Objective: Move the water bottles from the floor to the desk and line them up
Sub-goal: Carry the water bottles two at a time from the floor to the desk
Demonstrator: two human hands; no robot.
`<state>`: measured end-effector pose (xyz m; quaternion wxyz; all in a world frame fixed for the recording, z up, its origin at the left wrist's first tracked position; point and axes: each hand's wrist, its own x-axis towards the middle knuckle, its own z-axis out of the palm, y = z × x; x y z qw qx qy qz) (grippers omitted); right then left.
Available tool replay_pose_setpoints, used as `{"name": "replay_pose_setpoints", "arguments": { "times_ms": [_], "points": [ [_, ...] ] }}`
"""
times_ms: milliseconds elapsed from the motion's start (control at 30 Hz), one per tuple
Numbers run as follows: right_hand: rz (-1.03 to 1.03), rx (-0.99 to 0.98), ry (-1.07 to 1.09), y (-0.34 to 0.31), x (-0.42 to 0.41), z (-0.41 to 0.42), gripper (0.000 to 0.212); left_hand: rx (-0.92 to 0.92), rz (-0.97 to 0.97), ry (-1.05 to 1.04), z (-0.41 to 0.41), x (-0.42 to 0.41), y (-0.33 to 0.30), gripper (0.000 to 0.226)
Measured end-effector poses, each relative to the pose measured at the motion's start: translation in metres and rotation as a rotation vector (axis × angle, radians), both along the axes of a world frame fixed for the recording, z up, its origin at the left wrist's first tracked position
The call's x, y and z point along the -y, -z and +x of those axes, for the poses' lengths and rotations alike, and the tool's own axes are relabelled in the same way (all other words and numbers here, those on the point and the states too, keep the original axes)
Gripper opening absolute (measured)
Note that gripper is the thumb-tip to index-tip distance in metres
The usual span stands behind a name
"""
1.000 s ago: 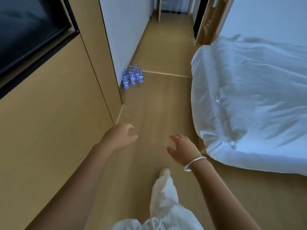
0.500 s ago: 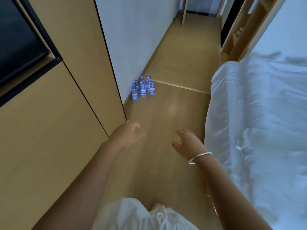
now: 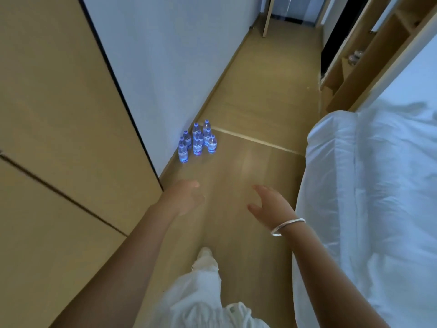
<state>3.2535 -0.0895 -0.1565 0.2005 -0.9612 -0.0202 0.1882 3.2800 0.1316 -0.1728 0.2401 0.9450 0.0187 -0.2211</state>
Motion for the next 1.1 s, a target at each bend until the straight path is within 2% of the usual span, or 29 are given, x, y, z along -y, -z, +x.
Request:
{"name": "replay_pose_setpoints", "arguments": {
  "times_ms": [133, 333, 467, 533, 600, 700, 800, 867, 967, 1100],
  "points": [
    [0.009, -0.050, 0.046, -0.003, 0.006, 0.089, 0.059, -0.036, -0.004, 0.047, 0.101, 0.013, -0.010, 0.041],
    [0.077, -0.106, 0.128, 0.003, 0.012, 0.196, 0.056, -0.047, -0.016, 0.074, 0.214, 0.019, 0.001, 0.019],
    [0.093, -0.182, 0.110, 0.020, 0.015, 0.261, 0.056, -0.106, -0.004, 0.063, 0.274, 0.018, 0.019, 0.018],
    [0.127, -0.204, 0.105, 0.031, 0.017, 0.299, 0.058, -0.133, 0.047, 0.049, 0.309, 0.020, 0.027, 0.029],
    [0.157, -0.224, 0.089, 0.043, 0.018, 0.342, 0.059, -0.138, 0.018, 0.034, 0.346, 0.023, 0.037, 0.009],
    [0.177, -0.247, 0.029, 0.064, 0.023, 0.414, 0.059, -0.158, -0.002, -0.008, 0.408, 0.037, 0.052, 0.013],
    [0.181, -0.286, -0.083, 0.084, 0.026, 0.493, 0.054, -0.174, -0.042, -0.143, 0.467, 0.052, 0.073, 0.039],
    [0.182, -0.323, -0.144, 0.091, 0.024, 0.537, 0.053, -0.217, -0.061, -0.243, 0.497, 0.060, 0.086, 0.048],
    [0.193, -0.369, -0.116, 0.107, 0.015, 0.589, 0.054, -0.278, -0.109, -0.395, 0.531, 0.060, 0.106, 0.052],
    [0.135, -0.368, 0.000, 0.141, 0.005, 0.635, 0.040, -0.363, -0.189, -0.630, 0.565, 0.050, 0.148, 0.049]
  ]
}}
